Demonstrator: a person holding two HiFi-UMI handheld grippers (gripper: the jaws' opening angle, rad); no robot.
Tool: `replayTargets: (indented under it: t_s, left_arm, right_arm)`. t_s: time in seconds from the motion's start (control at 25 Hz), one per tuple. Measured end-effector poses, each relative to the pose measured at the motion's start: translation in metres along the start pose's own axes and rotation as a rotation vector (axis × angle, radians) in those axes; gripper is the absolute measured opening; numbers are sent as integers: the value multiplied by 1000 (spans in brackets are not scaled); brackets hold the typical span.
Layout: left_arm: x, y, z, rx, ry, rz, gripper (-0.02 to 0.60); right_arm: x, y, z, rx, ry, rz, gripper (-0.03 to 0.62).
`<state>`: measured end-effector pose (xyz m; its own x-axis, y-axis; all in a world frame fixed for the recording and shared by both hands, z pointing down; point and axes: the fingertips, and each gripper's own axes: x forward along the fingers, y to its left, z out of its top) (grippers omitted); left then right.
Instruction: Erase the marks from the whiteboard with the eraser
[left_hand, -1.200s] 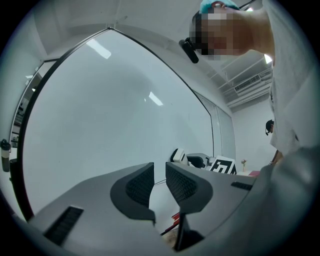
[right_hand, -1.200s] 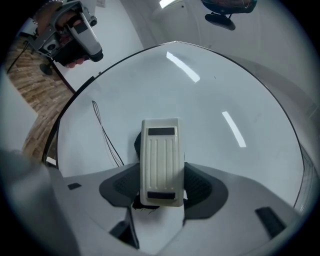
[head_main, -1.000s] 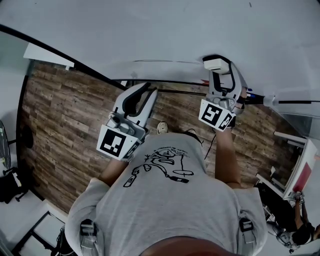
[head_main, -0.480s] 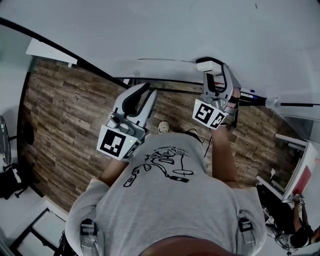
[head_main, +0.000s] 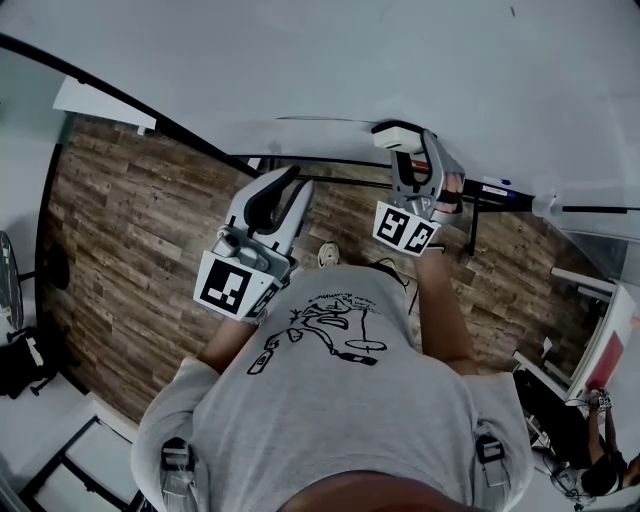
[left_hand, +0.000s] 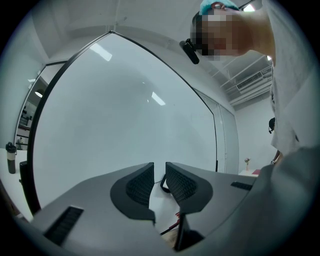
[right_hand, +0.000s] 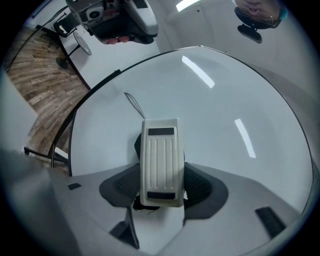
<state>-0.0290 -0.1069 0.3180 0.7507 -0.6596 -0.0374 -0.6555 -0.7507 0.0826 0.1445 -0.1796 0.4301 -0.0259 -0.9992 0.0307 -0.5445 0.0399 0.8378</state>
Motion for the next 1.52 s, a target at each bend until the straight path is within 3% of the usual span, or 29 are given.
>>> replayTargets:
  t_s: [0.56, 0.76, 1.24, 1.52]
  left_arm:
    - [-6, 5, -1, -4, 3, 23, 81]
    - [-6, 4, 1, -7, -3, 20, 83]
    - [-11, 0, 2, -13, -16, 30, 81]
    - [-10, -3, 4, -12, -18, 30, 83]
  right_arm:
    - [7, 55, 2, -159, 10, 116, 259]
    - [1, 61, 6, -155, 33, 200, 261]
    - [-19, -11, 52, -95, -16, 139, 261]
    - [-22, -66, 81, -86, -56, 48, 261]
